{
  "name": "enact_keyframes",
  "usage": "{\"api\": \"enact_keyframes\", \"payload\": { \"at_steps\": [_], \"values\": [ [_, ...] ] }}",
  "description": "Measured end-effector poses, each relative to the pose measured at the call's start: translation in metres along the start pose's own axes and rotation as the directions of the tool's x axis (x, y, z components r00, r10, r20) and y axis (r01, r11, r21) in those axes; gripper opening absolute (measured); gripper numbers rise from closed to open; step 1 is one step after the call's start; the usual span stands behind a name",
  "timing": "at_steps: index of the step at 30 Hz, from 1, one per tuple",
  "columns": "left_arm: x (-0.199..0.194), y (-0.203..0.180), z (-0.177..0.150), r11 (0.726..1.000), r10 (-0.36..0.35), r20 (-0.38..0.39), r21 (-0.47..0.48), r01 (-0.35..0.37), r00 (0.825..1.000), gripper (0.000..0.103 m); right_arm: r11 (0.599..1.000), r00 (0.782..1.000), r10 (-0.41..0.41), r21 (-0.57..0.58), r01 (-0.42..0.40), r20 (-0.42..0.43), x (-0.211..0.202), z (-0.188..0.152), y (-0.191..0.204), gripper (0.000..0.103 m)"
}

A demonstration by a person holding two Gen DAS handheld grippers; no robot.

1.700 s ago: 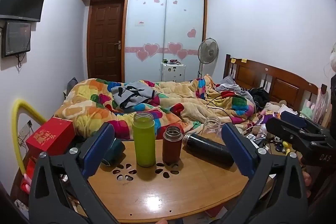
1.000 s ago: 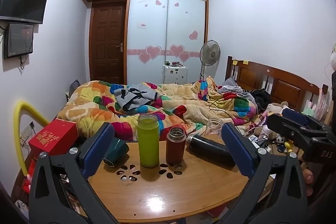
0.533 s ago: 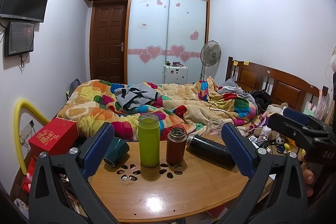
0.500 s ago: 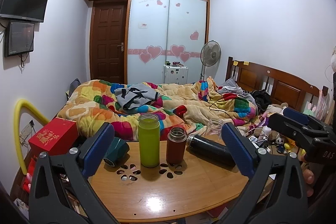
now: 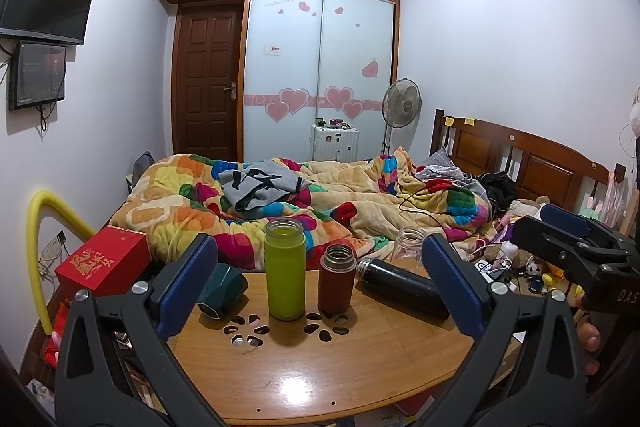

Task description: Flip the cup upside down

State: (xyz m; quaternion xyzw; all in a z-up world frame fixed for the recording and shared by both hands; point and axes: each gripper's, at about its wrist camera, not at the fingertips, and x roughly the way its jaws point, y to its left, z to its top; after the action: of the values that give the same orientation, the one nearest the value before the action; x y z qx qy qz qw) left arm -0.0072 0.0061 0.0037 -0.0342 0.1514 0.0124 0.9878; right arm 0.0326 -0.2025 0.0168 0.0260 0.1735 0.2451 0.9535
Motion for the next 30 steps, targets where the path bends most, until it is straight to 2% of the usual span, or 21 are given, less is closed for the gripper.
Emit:
{"api": "enact_keyframes", "payload": {
  "at_steps": [30],
  "values": [
    [-0.0034,0.0033,0.0028,1.000,0.002,0.009,0.000,-0.002,1.000,0.103,1.000,1.000,0.008,-0.029,-0.008,0.016,-0.0066,0.0065,0.0077,0.103]
  ]
}}
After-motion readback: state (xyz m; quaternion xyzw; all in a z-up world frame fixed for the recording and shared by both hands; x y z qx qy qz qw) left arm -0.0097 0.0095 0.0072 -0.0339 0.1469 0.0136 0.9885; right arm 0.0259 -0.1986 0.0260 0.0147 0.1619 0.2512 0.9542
